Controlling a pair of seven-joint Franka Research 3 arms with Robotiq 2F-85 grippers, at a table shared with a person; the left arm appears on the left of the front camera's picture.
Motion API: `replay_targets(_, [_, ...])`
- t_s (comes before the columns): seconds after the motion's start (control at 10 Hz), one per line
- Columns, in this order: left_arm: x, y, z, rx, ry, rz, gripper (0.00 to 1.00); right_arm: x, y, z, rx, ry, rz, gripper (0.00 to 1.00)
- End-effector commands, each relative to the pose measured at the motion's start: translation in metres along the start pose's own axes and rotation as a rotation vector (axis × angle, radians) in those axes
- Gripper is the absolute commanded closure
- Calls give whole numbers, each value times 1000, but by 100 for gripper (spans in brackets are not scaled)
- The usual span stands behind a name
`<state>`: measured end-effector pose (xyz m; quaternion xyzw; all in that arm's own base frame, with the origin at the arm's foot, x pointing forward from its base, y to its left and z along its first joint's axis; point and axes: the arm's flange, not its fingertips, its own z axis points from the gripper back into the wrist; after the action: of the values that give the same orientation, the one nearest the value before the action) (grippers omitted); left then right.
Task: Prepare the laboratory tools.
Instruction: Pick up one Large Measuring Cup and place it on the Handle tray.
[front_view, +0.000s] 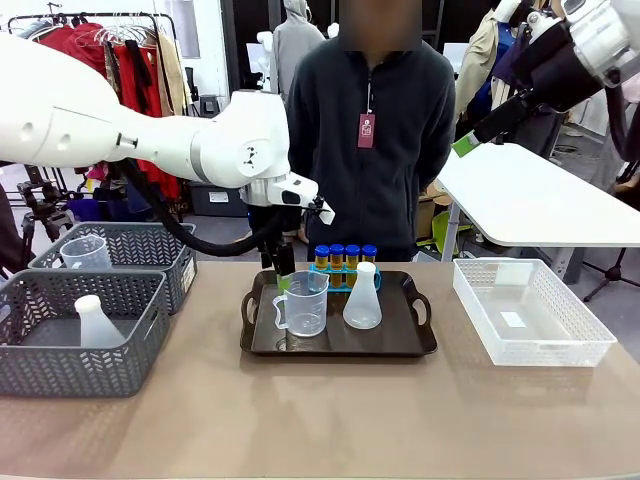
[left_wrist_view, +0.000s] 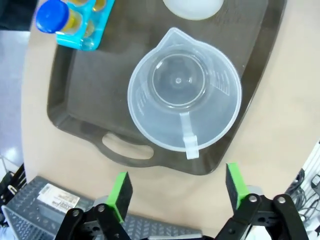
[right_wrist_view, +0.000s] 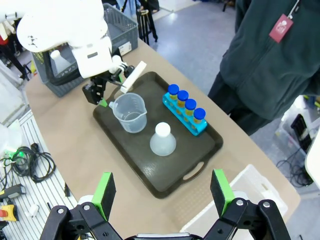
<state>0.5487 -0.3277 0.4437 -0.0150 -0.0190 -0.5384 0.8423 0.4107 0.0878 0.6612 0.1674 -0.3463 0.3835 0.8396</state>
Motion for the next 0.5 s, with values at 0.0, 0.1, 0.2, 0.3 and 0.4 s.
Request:
replay_targets(0.0, [-21,-9,14,-4,-21,-30,0,-1,-1,0,18,-20,-2,0])
replay_targets(0.1, [-25,-9,22,-29,-30,-53,0,-1,-1,0,18,-20,-2,0])
replay_targets(0.2, [-28,-12,30,-6,-31,-57,0,-1,-1,0,18,-20,-2,0])
replay_targets(0.3, [-32,-14,38,2,-42,-64,0,-1,-1,0,18,-20,-2,0])
replay_targets(0.4, [-34,-15,47,15,-67,-48,0,-1,-1,0,18,-20,-2,0])
